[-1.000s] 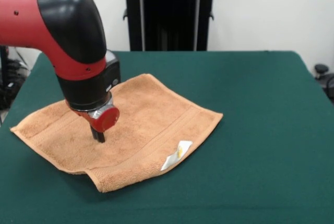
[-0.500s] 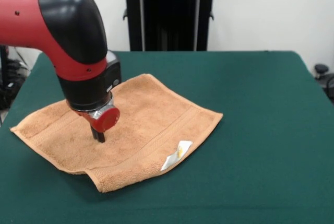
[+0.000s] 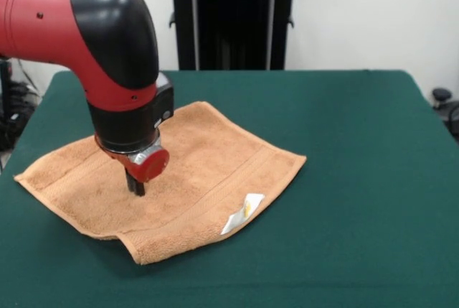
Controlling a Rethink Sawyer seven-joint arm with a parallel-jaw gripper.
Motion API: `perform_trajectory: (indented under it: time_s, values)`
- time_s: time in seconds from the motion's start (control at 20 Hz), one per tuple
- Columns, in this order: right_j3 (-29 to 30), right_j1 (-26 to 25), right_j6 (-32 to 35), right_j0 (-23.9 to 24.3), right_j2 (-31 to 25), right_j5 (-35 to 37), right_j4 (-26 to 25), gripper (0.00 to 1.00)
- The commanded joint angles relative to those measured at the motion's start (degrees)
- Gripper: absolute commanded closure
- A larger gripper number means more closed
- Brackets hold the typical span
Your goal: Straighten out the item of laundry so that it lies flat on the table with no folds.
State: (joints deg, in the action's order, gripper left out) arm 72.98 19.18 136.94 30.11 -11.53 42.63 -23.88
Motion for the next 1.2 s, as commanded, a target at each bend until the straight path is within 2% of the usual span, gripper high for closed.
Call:
perform_trajectory:
  time_s: [0.05, 0.55, 0.9, 1.2]
  values:
    - [6.2, -12.01, 10.96, -3.29, 3.25, -12.96, -1.6, 1.0]
    - [10.75, -11.59, 11.47, -4.58, 5.88, -16.11, 1.81, 1.0]
    - [14.79, -9.72, 8.13, -3.43, 7.66, -16.32, 2.63, 1.0]
    - [17.66, -8.66, 3.76, -1.44, 8.93, -17.72, 1.18, 1.0]
